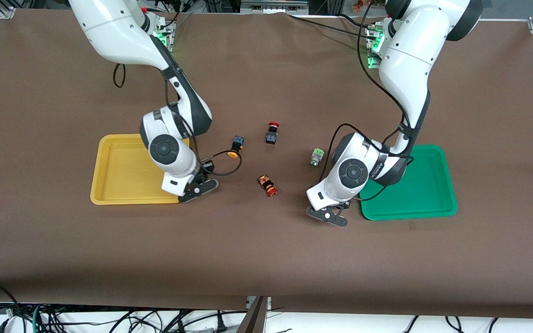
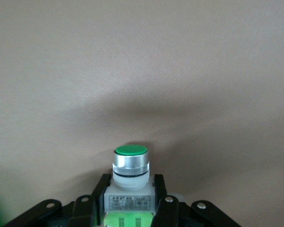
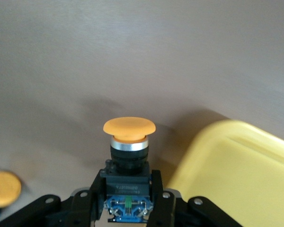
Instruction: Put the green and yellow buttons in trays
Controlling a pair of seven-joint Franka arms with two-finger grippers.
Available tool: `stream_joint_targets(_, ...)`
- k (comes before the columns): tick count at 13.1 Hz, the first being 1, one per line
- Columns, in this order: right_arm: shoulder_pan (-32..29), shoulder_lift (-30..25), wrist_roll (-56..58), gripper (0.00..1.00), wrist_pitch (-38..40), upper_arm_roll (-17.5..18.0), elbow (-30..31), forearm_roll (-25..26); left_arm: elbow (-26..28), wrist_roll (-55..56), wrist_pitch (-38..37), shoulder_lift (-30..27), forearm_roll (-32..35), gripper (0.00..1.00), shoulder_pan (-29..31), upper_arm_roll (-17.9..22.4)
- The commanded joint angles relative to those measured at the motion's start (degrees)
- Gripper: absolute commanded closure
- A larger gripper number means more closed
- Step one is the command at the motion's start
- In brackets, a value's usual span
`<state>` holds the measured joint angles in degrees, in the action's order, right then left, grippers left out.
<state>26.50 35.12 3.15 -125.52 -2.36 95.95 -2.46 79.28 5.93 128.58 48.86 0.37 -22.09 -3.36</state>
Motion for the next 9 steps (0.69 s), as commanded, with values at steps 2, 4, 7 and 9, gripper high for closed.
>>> stream_joint_targets(2, -0.2, -7.4, 6.3, 0.92, 5.4, -6.8, 5.7, 0.7, 1.0, -1.2, -12.4, -10.1, -0.7, 1.0, 4.6, 0.8)
stream_joint_targets(4, -0.2, -8.7, 13.5, 0.9, 2.0, -12.3, 11.2, 0.7, 1.1, -5.7, -20.9, -11.2, 2.3, 1.0, 8.3, 0.8)
stream_joint_targets(7, -0.4, -8.8, 16.8, 0.82, -9.3, -16.4, 22.3, 0.2, 3.1, -14.2, -22.9, -9.0, 6.9, 0.94, 14.4, 0.7)
stream_joint_targets(9, -0.5, -9.2, 16.4, 0.24, -10.5, -17.0, 23.6, -0.2, 4.5, -15.6, -22.4, -7.4, 6.1, 0.84, 16.5, 0.2)
